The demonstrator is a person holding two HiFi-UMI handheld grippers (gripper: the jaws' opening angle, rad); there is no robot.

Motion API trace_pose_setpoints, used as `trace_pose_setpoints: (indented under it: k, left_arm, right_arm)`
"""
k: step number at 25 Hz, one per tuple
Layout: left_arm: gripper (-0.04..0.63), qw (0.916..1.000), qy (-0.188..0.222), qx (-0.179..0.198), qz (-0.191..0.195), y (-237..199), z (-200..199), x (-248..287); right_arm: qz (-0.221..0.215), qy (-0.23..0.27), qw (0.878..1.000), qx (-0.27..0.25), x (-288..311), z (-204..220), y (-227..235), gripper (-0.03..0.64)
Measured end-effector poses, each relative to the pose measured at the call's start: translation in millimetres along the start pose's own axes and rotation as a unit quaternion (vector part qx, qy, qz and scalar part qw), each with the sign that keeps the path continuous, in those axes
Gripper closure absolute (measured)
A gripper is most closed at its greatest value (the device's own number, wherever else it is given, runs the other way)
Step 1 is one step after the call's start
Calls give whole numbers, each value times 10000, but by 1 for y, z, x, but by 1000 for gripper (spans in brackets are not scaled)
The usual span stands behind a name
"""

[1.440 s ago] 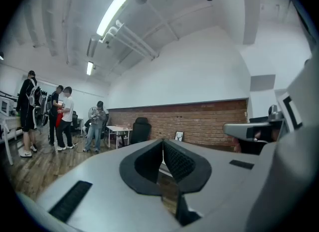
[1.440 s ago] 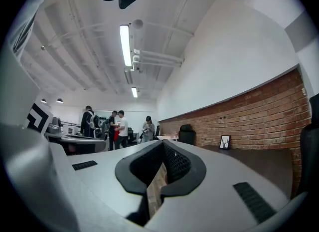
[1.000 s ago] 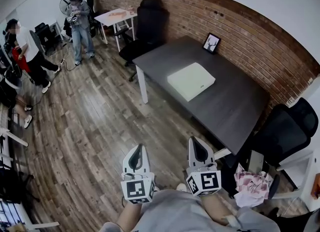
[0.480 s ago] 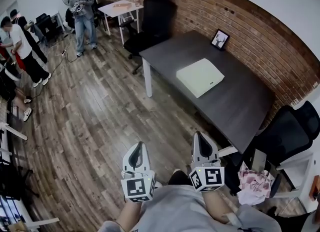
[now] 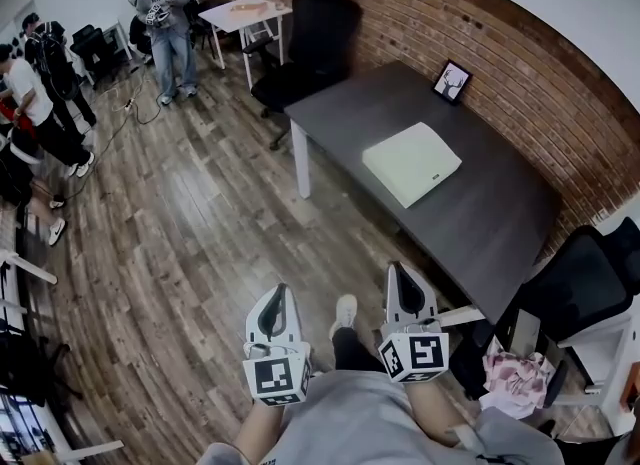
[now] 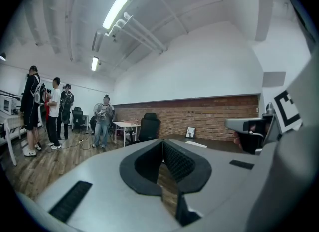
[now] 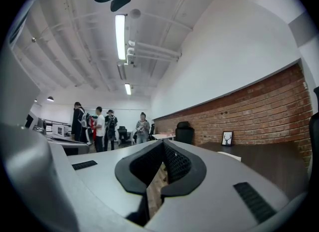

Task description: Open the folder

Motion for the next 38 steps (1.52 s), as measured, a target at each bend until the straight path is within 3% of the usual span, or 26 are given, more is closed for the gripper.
trace_pose_setpoints:
  k: [10,19,29,38]
  left_arm:
    - [591,9999,-65,150,-33,-13,-23,97]
    - [591,9995,-45,277,131,-2,-58,225]
    - [591,9932,-33,709,921,65,-87,357]
    - [591,9797,-169,878,1794,102,-91,423]
  right_arm:
    - [-35,-116,9999,96,104,2,32,618]
    - [142,-39,9998,131,211,-19,101,618]
    - [864,-151,9956,319,278,-17,213,618]
    - [1717,-228,9840,415,287,-11,261,618]
Point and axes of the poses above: the fingertips, and each gripper's own axes: x forward along the fingers, y to its right, z out of its underside, the point moved 1 cm from there along -x, backward along the fingers, and after that the axes turned 5 degrees about -y, right-handed, at the moved point
